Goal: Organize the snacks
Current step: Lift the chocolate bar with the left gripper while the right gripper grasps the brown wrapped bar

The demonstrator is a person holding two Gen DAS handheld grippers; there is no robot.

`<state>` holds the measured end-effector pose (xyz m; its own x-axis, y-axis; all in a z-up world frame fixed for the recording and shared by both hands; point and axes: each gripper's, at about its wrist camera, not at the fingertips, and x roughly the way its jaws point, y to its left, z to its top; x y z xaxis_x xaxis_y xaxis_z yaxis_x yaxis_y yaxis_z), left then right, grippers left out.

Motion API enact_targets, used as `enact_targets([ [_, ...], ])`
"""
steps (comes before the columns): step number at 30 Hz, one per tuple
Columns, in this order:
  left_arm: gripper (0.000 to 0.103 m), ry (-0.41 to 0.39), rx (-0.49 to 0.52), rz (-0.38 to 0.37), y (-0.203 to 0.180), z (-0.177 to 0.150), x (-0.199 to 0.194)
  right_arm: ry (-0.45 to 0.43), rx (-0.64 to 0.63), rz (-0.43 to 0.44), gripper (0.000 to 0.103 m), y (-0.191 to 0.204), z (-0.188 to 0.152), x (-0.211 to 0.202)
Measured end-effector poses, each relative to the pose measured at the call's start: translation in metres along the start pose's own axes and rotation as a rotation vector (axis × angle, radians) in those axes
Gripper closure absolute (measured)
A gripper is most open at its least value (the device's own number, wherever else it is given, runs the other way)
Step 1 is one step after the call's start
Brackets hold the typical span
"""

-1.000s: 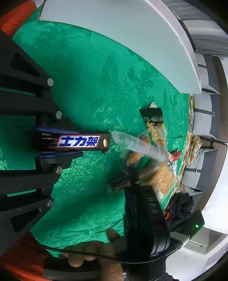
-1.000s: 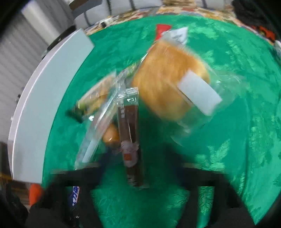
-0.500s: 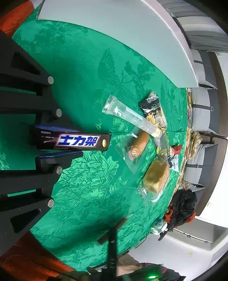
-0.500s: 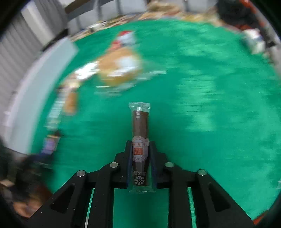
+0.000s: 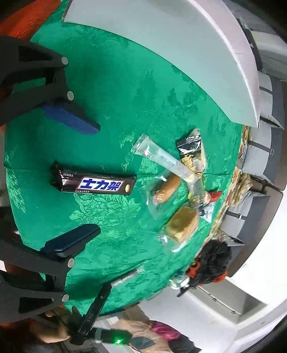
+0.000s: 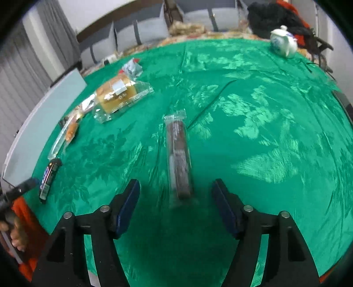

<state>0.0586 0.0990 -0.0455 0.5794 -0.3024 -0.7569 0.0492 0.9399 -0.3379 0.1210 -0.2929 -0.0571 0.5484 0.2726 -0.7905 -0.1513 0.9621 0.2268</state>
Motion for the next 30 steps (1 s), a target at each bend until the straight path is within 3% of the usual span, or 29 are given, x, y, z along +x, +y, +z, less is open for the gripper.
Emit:
enact_targets([
  [2,0.022,0.015,0.052,0.048,-0.011,-0.002,0.006,-0.028,-0.019,-0.001,0.029,0.001,-0.010,-0.006],
  [4,0.044,0.043,0.153,0.108,-0.032,-0.004,0.015,-0.004,-0.039,-0.001,0.029,0.002,-0.007,-0.002],
  [6,0.058,0.064,0.219,0.165,-0.046,-0.006,0.024,0.052,-0.022,0.012,0.029,0.001,0.005,0.004],
  [8,0.067,0.076,0.242,0.205,-0.052,-0.007,0.030,0.113,0.003,0.016,0.029,-0.004,0.018,0.006],
  [10,0.085,0.070,0.245,0.230,-0.054,-0.007,0.031,0.157,0.008,0.004,0.029,-0.006,0.034,0.012],
  [14,0.086,0.074,0.166,0.181,-0.039,-0.003,0.026,0.317,-0.001,0.014,0.033,0.003,0.069,0.035],
  [16,0.086,0.072,0.131,0.147,-0.032,-0.005,0.022,0.346,-0.013,-0.005,0.076,0.007,0.076,0.045],
  [17,0.086,0.071,0.115,0.132,-0.029,-0.005,0.020,0.370,-0.039,-0.041,0.082,0.011,0.078,0.052],
  [24,0.086,0.064,0.038,0.057,-0.015,-0.007,0.009,0.399,-0.104,-0.092,0.085,0.022,0.072,0.045],
  [28,0.086,0.068,0.040,0.061,-0.017,-0.007,0.013,0.449,-0.108,-0.126,0.077,0.020,0.063,0.051],
  [30,0.086,0.065,0.045,0.055,-0.018,-0.007,0.011,0.425,-0.093,-0.132,0.071,0.019,0.066,0.049],
])
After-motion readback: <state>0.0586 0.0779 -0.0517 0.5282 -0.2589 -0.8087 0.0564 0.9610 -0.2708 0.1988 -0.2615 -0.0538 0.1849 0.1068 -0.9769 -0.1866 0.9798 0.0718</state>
